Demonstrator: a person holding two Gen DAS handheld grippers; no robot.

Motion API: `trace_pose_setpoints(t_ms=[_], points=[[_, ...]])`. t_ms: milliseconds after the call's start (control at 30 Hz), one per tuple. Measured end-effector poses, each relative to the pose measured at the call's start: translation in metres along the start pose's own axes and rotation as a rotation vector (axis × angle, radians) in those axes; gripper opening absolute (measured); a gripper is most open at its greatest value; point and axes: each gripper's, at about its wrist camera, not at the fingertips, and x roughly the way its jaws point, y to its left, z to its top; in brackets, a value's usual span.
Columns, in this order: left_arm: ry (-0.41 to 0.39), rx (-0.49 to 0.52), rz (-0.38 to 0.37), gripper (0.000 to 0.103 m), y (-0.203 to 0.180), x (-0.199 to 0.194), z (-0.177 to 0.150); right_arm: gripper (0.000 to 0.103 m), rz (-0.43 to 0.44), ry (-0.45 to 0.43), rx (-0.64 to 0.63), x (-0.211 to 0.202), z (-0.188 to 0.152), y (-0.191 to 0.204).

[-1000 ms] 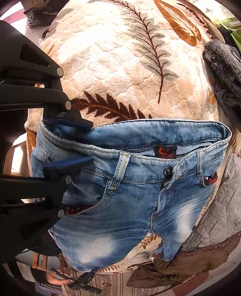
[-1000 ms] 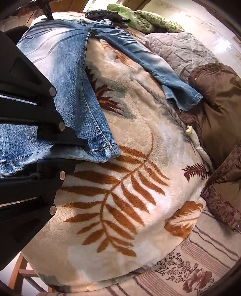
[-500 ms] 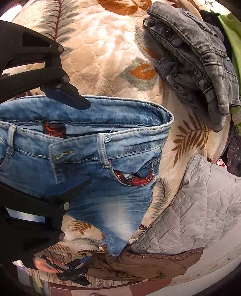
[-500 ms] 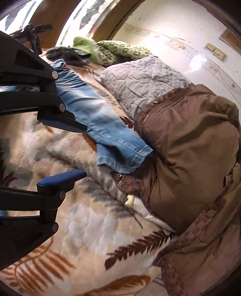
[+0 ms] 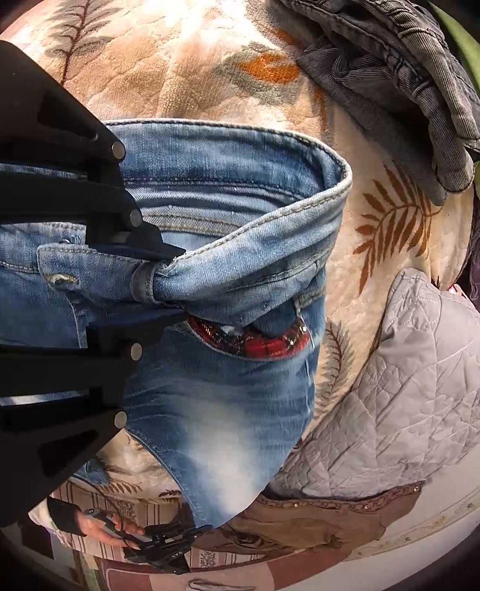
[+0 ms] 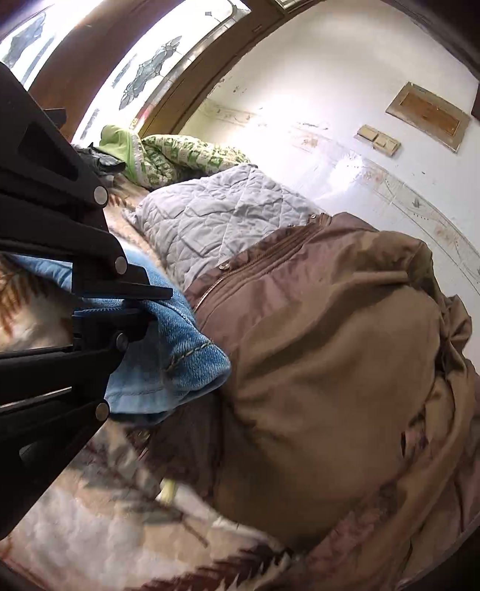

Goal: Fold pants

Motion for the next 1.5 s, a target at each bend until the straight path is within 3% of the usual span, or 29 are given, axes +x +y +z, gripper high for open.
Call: trace_pose_setpoints(t_ms=[100,167,200,233,300,367,400,433,467,500,533,600,700,833,967,1000,1033,1067,1100,1267,1400,1433,1467,1500], points=[[0.024,-0.024,0.009,0.025,0.009,0.006,-0.006,0.003,-0.18,0.172,0.095,-0.003,-0.041,-0.058],[0.025,-0.039,0.001,0.026,0.012,-0.001,-0.01,0.005,-0.194,0.24,0.13,-0.008,-0.065,-0.075],[0.024,-0.033,0.005,0.027,0.012,-0.007,-0.014,0.006,-0.191,0.241,0.125,-0.016,-0.073,-0.075],[0.02,-0.015,0.013,0.028,0.01,-0.015,-0.017,0.014,-0.204,0.237,0.105,-0.024,-0.076,-0.07],[0.01,0.032,0.039,0.027,0.006,-0.033,-0.024,0.014,-0.239,0.213,0.04,-0.043,-0.071,-0.056],[-0.019,0.05,0.007,0.027,0.006,-0.055,-0.027,0.017,-0.276,0.124,-0.007,-0.068,-0.057,-0.044],[-0.038,0.047,-0.011,0.032,0.007,-0.065,-0.024,0.02,-0.276,0.074,-0.022,-0.079,-0.047,-0.04],[-0.056,0.04,-0.025,0.039,0.008,-0.073,-0.019,0.032,-0.268,0.041,-0.032,-0.09,-0.034,-0.043],[-0.074,0.031,-0.034,0.059,0.007,-0.077,-0.012,0.049,-0.263,0.029,-0.036,-0.089,-0.024,-0.043],[-0.087,0.023,-0.035,0.076,0.007,-0.078,-0.005,0.054,-0.262,0.034,-0.035,-0.083,-0.014,-0.043],[-0.093,0.009,-0.021,0.079,0.006,-0.075,0.004,0.058,-0.253,0.056,-0.034,-0.075,-0.005,-0.045],[-0.071,-0.038,-0.004,0.079,0.008,-0.06,0.022,0.058,-0.253,0.114,-0.038,-0.043,0.005,-0.047],[0.028,-0.115,-0.015,0.079,0.014,-0.026,0.045,0.058,-0.299,0.18,-0.039,0.001,0.012,-0.055],[0.09,-0.106,0.061,0.079,0.016,-0.001,0.07,0.058,-0.321,0.205,-0.078,0.043,0.02,-0.056],[0.136,-0.125,0.031,0.079,0.023,0.017,0.088,0.058,-0.349,0.321,-0.129,0.086,0.019,-0.054],[0.14,-0.14,0.01,0.077,0.023,0.02,0.091,0.054,-0.377,0.331,-0.175,0.092,0.017,-0.049],[0.132,-0.141,0.005,0.072,0.022,0.022,0.093,0.033,-0.392,0.333,-0.231,0.096,0.016,-0.043],[0.122,-0.119,0.023,0.036,0.017,0.022,0.095,0.019,-0.4,0.339,-0.268,0.099,0.014,-0.037],[0.125,-0.085,0.049,0.019,0.011,0.023,0.096,0.019,-0.421,0.319,-0.295,0.097,0.014,-0.03],[-0.034,0.063,0.13,0.018,-0.023,-0.021,0.08,0.018,-0.415,0.171,-0.324,0.055,0.021,0.002],[-0.193,0.159,0.128,0.018,-0.043,-0.085,0.039,0.018,-0.372,0.045,-0.338,-0.01,0.015,0.025],[-0.223,0.177,0.122,0.018,-0.046,-0.099,0.026,0.015,-0.359,0.015,-0.341,-0.029,0.009,0.028],[-0.245,0.195,0.112,0.019,-0.047,-0.111,0.01,0.006,-0.338,-0.005,-0.338,-0.048,0.001,0.029],[-0.256,0.207,0.103,0.019,-0.047,-0.12,-0.006,0.006,-0.331,-0.021,-0.33,-0.063,-0.008,0.03]])
